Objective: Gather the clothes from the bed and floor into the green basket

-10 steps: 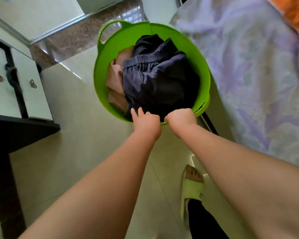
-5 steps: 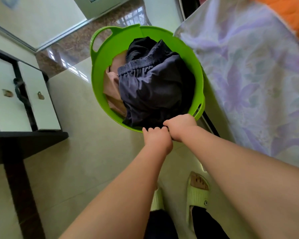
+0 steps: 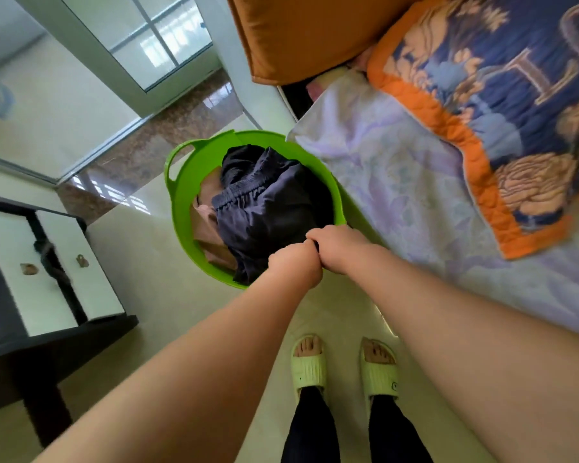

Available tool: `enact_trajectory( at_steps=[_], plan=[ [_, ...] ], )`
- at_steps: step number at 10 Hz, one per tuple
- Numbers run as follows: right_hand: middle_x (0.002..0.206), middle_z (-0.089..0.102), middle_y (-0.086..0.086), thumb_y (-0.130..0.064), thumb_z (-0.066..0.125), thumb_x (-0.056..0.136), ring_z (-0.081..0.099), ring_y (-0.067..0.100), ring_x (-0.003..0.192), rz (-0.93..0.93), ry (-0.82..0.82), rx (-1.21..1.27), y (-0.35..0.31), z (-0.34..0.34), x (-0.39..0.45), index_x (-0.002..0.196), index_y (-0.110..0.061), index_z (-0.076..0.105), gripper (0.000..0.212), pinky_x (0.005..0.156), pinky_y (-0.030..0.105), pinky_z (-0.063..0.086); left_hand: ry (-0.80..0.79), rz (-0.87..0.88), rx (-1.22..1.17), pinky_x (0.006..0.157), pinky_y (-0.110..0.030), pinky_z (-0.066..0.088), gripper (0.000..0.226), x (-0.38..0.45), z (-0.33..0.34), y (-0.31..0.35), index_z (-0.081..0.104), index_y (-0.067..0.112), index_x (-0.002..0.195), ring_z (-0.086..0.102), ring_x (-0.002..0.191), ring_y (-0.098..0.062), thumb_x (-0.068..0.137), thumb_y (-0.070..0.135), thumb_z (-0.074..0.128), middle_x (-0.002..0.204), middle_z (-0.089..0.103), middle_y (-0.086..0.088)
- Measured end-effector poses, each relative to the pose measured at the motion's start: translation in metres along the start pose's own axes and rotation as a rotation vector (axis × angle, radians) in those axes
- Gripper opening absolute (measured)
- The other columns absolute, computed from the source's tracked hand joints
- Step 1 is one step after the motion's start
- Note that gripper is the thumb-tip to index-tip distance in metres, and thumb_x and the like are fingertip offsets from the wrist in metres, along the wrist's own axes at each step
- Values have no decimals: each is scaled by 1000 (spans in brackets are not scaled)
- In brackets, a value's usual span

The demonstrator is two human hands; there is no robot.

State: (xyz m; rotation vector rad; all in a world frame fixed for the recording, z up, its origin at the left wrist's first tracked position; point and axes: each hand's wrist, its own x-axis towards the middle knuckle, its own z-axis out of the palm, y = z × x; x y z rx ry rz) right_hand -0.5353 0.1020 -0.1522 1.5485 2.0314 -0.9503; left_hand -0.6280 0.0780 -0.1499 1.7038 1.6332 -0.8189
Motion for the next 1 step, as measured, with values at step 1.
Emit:
enact_trajectory(
  at_steps=[1],
  plan=[
    [127,56,10,-21,40,92,50,34,117,57,59,1,9,-43,-20,121,-24,53,32,83,37,40,119,67,-81,90,-42,45,58,-22,-35,15,24,15,148,57,117,-34,94,24,42,133,55,-9]
  ],
)
